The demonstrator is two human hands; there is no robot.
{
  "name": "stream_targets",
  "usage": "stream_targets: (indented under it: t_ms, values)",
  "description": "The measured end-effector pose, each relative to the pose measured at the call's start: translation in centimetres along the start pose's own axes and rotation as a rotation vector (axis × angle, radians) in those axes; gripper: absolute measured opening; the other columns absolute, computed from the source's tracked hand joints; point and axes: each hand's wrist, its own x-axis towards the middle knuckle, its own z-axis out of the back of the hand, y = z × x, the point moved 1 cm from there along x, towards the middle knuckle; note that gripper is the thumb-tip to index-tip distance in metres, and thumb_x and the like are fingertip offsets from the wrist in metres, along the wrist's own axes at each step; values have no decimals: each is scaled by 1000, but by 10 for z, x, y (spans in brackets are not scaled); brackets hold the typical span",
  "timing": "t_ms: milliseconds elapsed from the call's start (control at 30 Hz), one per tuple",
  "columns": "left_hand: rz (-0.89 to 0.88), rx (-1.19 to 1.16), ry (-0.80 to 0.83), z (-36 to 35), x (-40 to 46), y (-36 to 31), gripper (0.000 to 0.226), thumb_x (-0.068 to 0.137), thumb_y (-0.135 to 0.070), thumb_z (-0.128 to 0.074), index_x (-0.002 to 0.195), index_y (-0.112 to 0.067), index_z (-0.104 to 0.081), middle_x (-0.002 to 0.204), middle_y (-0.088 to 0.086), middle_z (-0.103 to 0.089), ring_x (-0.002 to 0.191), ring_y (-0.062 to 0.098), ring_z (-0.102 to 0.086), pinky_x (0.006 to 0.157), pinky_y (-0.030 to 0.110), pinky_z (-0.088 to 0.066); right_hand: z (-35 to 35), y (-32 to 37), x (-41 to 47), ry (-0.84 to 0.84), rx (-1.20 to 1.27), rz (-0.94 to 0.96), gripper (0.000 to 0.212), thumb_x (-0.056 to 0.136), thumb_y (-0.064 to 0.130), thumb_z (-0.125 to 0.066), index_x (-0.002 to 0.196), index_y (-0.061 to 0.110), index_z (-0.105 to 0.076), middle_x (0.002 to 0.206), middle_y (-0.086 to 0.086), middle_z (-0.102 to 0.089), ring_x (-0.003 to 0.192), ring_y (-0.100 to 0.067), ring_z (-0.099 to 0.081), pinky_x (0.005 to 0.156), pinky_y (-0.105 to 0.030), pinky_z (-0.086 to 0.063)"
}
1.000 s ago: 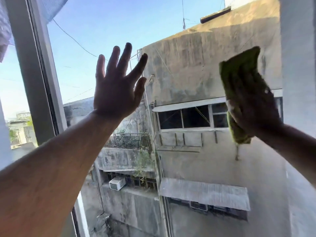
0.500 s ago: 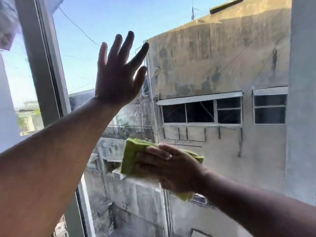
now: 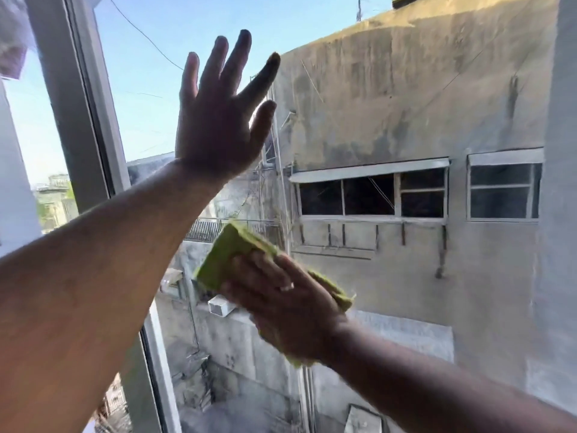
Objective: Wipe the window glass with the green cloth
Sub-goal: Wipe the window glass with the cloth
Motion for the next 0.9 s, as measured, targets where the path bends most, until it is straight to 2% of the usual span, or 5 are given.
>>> stream_targets:
  t_ms: [133,400,600,700,900]
  values:
    - [5,8,-15,-2,-2,-6,54,105,-44,-24,158,-30,-27,168,12,-21,155,33,-19,124,57,-14,4,-83,-66,111,-27,200,73,90,47,-49,157,30,-25,163,3,-29,147,-26,-31,122,-44,-15]
    - [-12,12,-44,-6,-2,-4,53,106,-44,-22,157,-31,-30,167,13,-25,154,35,-23,123,58,-17,54,-276,-9,-118,-40,-838,71,94,33,-23,160,10,-8,166,-23,-11,154,-41,-9,123,-53,-19]
    - [-14,-88,-45,1,-2,4,51,105,-43,-28,153,-28,-40,165,12,-31,153,34,-27,123,55,-19,13,-67,1,-44,-3,103,81,77,35,-51,155,29,-27,164,0,-26,154,-28,-11,127,-45,-2]
    - [-16,-86,-56,-1,-3,1,51,104,-42,-32,153,-27,-40,165,13,-30,153,35,-27,122,57,-19,15,-113,-44,99,-77,308,71,84,33,-56,151,37,-33,158,9,-40,149,-22,-25,127,-44,-16]
    - [-14,-32,-84,-8,-2,-1,51,105,-42,-30,153,-28,-38,164,15,-31,151,36,-29,121,58,-20,60,-292,-79,-52,2,-668,76,81,21,-45,155,12,-28,159,-25,-31,147,-45,-29,113,-58,-36]
